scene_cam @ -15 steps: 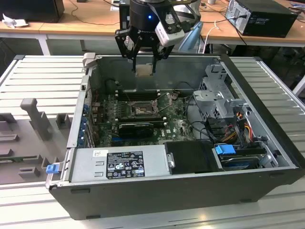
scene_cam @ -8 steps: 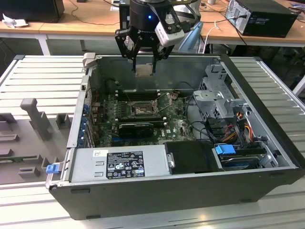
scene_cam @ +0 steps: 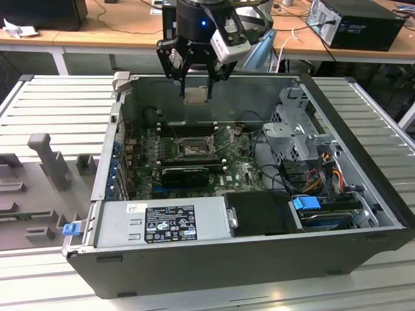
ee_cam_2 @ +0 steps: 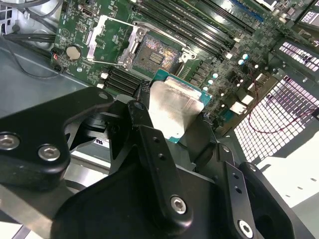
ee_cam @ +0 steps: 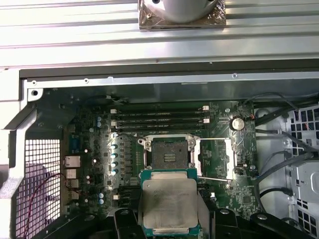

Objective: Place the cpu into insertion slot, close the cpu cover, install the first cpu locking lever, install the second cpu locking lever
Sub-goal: 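Place the cpu into insertion slot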

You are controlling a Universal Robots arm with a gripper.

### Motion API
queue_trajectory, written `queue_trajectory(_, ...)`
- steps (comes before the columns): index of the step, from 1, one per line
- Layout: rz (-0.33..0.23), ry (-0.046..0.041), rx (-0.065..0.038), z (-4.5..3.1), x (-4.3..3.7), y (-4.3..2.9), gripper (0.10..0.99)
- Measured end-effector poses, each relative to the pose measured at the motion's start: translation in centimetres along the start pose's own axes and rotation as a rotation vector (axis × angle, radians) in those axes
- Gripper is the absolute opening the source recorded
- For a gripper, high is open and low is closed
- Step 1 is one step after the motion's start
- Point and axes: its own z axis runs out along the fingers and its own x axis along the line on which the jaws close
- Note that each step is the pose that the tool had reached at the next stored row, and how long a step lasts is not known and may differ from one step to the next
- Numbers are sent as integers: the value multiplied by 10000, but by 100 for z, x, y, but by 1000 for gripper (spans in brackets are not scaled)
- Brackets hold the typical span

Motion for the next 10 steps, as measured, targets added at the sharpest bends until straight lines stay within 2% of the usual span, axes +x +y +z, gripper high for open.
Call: queue_trajectory(10,43,-4,0,0,0,0,529)
